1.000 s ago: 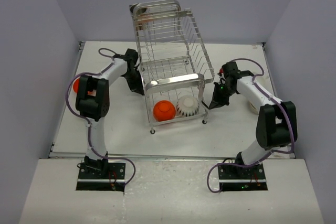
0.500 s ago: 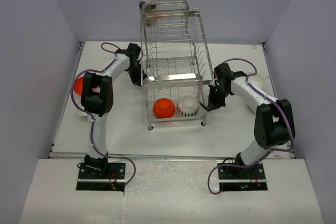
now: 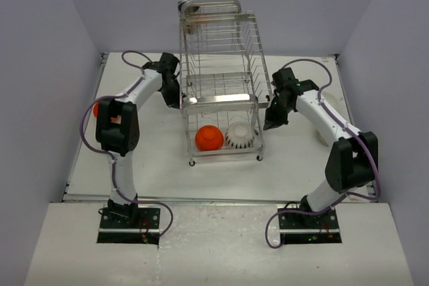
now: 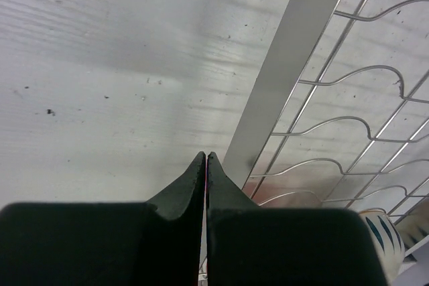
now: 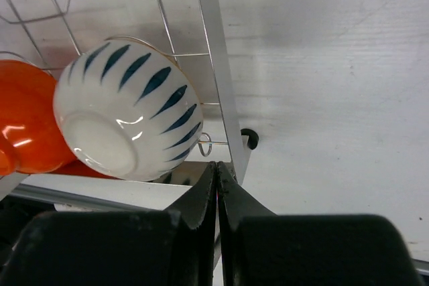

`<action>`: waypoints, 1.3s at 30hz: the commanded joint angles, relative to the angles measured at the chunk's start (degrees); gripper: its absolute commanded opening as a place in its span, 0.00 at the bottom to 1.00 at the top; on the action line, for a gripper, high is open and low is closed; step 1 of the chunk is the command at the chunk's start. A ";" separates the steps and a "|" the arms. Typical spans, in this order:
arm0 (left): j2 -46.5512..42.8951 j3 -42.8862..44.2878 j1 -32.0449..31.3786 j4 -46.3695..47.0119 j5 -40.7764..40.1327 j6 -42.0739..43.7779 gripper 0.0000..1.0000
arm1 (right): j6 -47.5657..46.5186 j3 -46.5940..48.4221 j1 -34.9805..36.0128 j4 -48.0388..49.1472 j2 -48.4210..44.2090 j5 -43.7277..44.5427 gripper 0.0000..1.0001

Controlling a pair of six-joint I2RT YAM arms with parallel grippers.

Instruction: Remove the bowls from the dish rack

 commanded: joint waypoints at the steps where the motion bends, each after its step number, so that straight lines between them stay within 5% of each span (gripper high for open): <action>1: -4.98 1.71 1.40 -1.60 -5.31 0.74 0.00 | -1.01 6.30 0.36 -4.19 -1.24 4.79 0.00; 7: -7.43 2.34 2.81 -4.59 -7.86 3.12 0.04 | -1.71 9.74 0.27 -5.35 0.96 1.11 0.00; 13: -11.91 1.55 3.69 -4.94 -1.72 4.70 0.31 | -3.12 5.45 0.27 -2.80 0.70 -7.32 0.00; 15: -12.62 1.37 4.12 -4.68 4.07 5.41 0.34 | -3.91 4.39 0.27 -1.93 0.61 -11.54 0.00; 17: -13.59 -0.20 4.48 -3.63 12.47 5.59 0.28 | -4.17 2.98 0.27 -1.40 0.70 -15.57 0.00; 20: -15.34 -2.93 4.57 -1.53 19.20 4.97 0.01 | -3.91 1.40 0.36 -0.52 0.79 -18.66 0.00; 21: -16.04 -5.20 4.57 -0.82 19.73 4.36 0.00 | -3.74 1.13 0.36 -0.34 0.70 -20.15 0.00; 33: -17.55 -11.90 4.48 5.86 26.67 3.22 0.00 | -4.26 -4.14 0.54 1.16 0.87 -23.95 0.00; 39: -15.62 -10.93 4.22 10.43 30.54 0.76 0.27 | -4.00 -5.37 1.15 2.12 1.22 -24.82 0.00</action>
